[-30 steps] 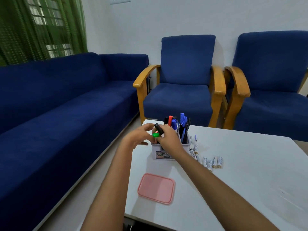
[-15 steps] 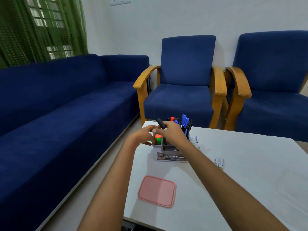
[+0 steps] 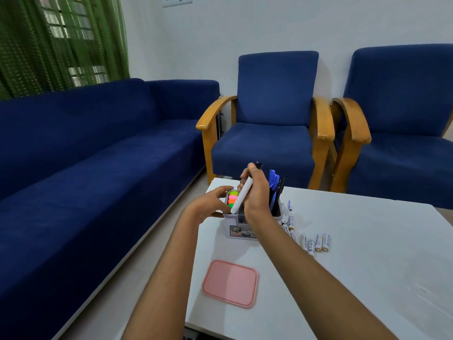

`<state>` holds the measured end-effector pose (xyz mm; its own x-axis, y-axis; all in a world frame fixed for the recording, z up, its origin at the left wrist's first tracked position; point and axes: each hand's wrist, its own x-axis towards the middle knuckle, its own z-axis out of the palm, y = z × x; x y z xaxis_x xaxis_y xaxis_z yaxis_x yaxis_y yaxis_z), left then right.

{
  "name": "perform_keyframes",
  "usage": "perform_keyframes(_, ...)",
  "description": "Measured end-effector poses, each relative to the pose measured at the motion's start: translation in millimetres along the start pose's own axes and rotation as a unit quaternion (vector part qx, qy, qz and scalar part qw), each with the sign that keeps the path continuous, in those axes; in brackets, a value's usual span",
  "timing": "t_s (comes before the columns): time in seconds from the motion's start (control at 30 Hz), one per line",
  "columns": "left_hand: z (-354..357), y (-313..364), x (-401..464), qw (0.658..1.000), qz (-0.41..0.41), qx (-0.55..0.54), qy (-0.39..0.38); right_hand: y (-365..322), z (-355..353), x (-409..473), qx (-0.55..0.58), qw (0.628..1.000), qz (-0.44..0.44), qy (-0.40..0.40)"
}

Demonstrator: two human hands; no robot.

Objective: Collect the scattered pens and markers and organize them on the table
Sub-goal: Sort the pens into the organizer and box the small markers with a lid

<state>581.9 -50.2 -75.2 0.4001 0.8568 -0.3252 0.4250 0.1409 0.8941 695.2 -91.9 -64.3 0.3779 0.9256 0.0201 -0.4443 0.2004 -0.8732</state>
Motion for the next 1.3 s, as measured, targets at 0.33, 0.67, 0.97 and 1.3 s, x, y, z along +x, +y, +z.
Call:
perform_keyframes(0.33, -10, 3, -1, 0.995, -0.011, -0.096, 0.001, -13, -8, -3, -0.448, 0.863, -0.202, -0.116)
perform_keyframes(0.67, 42, 15, -19, 0.845, 0.156, -0.236, 0.453, 6, -12, -14, -0.700, 0.633, -0.287, -0.164)
perform_keyframes(0.97, 162, 33, -35, 0.796, 0.439, 0.058, 0.413, -41, -134, 4, -0.525, 0.816, -0.207, 0.128)
perform_keyframes(1.3, 225, -26, -20, 0.910, 0.308, 0.188, 0.203, -27, -236, -33, -0.480, 0.873, 0.020, -0.083)
